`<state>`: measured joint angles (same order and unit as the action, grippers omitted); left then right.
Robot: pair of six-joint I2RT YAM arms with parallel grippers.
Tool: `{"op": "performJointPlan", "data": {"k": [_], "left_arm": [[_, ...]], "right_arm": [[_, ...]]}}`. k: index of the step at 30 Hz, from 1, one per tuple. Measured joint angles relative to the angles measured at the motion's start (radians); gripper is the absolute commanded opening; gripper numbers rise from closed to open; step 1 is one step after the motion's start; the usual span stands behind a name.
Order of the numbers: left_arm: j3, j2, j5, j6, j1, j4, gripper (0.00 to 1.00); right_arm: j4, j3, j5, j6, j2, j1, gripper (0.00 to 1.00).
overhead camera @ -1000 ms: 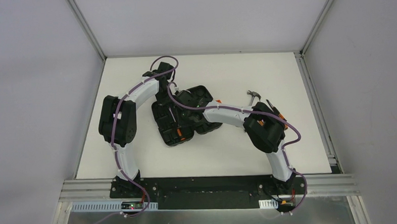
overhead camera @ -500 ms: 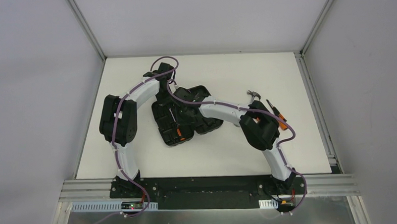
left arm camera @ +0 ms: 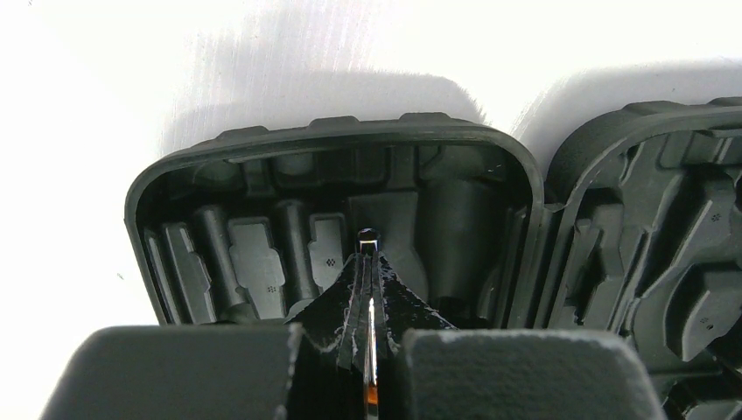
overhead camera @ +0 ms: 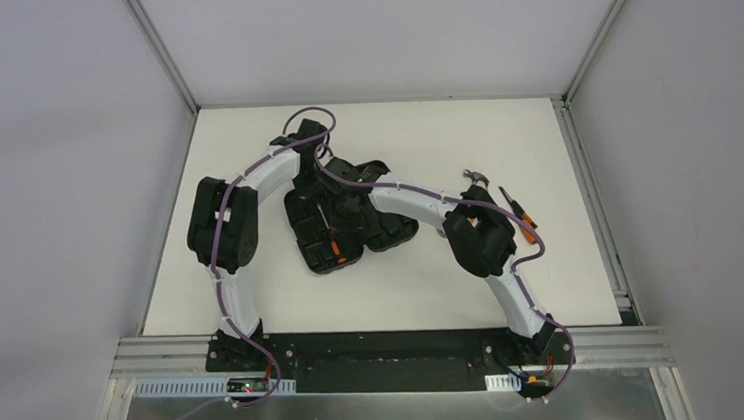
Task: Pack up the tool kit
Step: Place the screwdriver in the toolbox, then move the screwdriver to the center of the board.
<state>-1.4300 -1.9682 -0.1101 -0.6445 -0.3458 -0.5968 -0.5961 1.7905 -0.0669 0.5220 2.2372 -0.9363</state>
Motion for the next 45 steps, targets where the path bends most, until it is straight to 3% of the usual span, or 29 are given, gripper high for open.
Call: {"op": "performJointPlan", "data": {"k": [6,13,18,23,27,32,36,41,45], "left_arm": [[0.012,0.026,-0.003,0.0,-0.002,0.016,0.01],[0.038,0.063,0.017,0.004,-0.006,0.045,0.34],[0.051,0.125,0.063,0.011,-0.029,0.014,0.53],[0.055,0.301,0.077,0.032,-0.011,0.008,0.78],[0.092,0.51,0.066,0.063,0.036,0.012,0.97],[0.2,0.763,-0.011,0.113,0.086,0.006,0.99],[0.296,0.927,-0.097,0.187,0.088,-0.009,0.99],[0.425,1.054,-0.208,0.261,0.088,0.008,0.99],[0.532,1.098,-0.254,0.293,0.088,0.036,0.99]], "right_arm": [[0.041,-0.04,-0.008,-0.003,-0.032,0.002,0.0],[0.106,-0.097,0.0,-0.027,-0.078,-0.003,0.15],[0.034,-0.109,0.067,-0.08,-0.121,-0.016,0.32],[-0.065,-0.142,0.162,-0.138,-0.229,-0.014,0.46],[-0.102,-0.195,0.248,-0.163,-0.373,0.022,0.49],[-0.121,-0.292,0.337,-0.166,-0.521,0.166,0.55],[-0.125,-0.399,0.375,-0.149,-0.571,0.365,0.56],[-0.134,-0.476,0.397,-0.121,-0.572,0.589,0.55],[-0.125,-0.5,0.398,-0.114,-0.566,0.698,0.54]]}}
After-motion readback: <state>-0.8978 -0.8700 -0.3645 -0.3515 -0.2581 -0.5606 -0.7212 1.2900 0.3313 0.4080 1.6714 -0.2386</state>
